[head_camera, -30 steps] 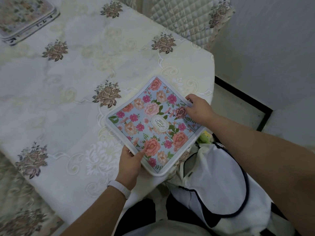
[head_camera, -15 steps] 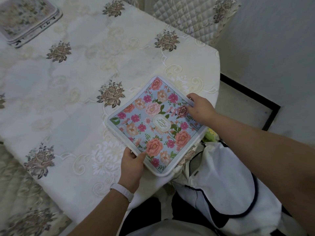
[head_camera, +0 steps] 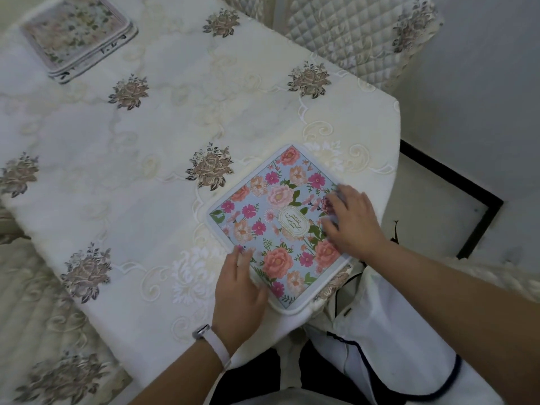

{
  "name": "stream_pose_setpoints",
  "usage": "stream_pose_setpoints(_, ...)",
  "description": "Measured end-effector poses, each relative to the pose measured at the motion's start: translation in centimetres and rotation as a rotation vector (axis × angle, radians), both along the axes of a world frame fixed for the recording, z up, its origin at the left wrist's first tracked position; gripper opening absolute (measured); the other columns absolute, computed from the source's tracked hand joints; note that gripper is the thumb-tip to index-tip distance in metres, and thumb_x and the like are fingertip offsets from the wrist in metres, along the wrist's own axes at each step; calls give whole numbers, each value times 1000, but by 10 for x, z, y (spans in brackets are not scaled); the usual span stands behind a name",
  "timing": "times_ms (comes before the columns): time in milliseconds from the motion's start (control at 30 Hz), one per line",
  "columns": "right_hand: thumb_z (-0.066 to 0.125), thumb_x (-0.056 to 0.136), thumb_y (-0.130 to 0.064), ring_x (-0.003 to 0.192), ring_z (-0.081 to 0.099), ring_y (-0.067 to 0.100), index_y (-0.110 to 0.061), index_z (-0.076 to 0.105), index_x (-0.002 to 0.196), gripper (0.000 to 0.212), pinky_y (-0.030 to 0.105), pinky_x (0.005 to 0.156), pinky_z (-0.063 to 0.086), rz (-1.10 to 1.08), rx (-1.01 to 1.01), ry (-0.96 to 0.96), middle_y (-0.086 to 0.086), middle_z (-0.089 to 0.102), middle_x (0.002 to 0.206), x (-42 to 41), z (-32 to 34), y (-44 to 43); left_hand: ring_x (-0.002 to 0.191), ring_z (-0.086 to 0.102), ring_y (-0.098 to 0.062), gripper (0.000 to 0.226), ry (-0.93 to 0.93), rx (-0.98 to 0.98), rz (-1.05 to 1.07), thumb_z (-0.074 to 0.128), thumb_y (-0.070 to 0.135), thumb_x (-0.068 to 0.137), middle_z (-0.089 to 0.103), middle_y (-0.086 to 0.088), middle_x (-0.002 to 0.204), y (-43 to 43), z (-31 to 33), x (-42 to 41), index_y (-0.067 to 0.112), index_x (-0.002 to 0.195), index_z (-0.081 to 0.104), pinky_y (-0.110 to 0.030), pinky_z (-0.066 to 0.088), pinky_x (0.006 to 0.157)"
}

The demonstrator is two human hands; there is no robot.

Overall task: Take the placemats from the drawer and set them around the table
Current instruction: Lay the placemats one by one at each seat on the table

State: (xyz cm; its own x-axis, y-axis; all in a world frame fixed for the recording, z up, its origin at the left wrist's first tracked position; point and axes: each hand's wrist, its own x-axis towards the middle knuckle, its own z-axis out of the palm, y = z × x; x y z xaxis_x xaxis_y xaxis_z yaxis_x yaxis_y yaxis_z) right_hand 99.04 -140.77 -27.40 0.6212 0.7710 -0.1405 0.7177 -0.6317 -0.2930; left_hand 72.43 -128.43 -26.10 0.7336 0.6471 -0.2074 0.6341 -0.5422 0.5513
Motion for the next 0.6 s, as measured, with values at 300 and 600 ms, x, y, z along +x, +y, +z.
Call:
stream_pose_setpoints(300, 5, 96, -66, 149, -15, 22, -25, 3, 157, 73, 50, 120, -8, 457, -146, -26, 2, -10, 163, -26, -15, 56, 151, -15, -25, 101, 249, 280, -589, 26, 82, 83, -14, -5, 163, 43, -27, 54, 19, 154, -10, -50, -5, 121)
stream_pose_setpoints(600, 9, 91, -73, 151, -10, 22, -11, -3, 156, 91, 49, 121, -5, 588, -162, -87, 6, -9, 165, -1, -16, 127, 152, 7, -24, 114, 185, 360, -540, 28, 91, 76, 8, -5, 165, 110, -33, 98, 10, 156, 15, -53, 10, 121)
